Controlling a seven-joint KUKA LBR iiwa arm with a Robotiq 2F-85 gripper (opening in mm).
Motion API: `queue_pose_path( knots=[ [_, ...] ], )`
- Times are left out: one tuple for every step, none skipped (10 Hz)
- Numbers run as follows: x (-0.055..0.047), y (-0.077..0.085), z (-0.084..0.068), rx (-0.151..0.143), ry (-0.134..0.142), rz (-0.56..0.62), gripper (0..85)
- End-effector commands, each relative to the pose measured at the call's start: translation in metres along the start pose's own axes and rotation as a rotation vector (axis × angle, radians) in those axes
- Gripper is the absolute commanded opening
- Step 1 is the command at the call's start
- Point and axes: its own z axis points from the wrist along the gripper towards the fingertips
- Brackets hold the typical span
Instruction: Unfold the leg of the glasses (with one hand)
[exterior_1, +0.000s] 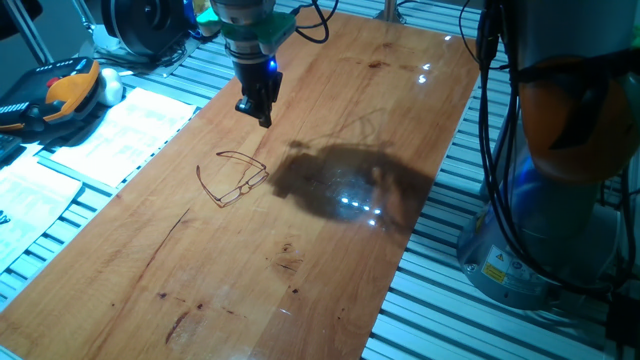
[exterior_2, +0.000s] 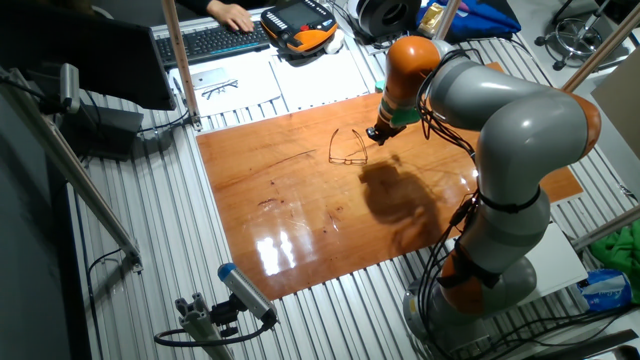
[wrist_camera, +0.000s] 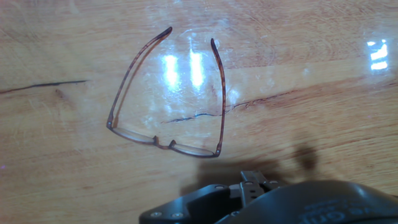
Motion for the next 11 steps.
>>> queue_pose_path(
  knots=[
    [0.0000,0.0000,0.0001,0.000,0.000,0.000,0.0],
    [0.0001,0.0002,0.0000,0.000,0.000,0.000,0.0],
    [0.0003,0.0003,-0.0001,0.001,-0.001,0.000,0.0],
    [0.0002,0.0003,-0.0001,0.001,0.000,0.000,0.0],
    [0.0004,0.0004,-0.0002,-0.001,0.003,0.000,0.0],
    [0.0007,0.0010,-0.0003,-0.001,0.003,0.002,0.0],
    [0.0006,0.0014,-0.0003,-0.005,0.003,0.005,0.0],
    [0.0004,0.0017,-0.0002,-0.009,0.004,0.008,0.0],
    [0.0002,0.0021,0.0001,-0.012,0.005,0.009,0.0],
    [0.0001,0.0028,0.0004,-0.014,0.005,0.011,0.0],
    [-0.0001,0.0029,0.0007,-0.014,0.005,0.011,0.0]
  ],
)
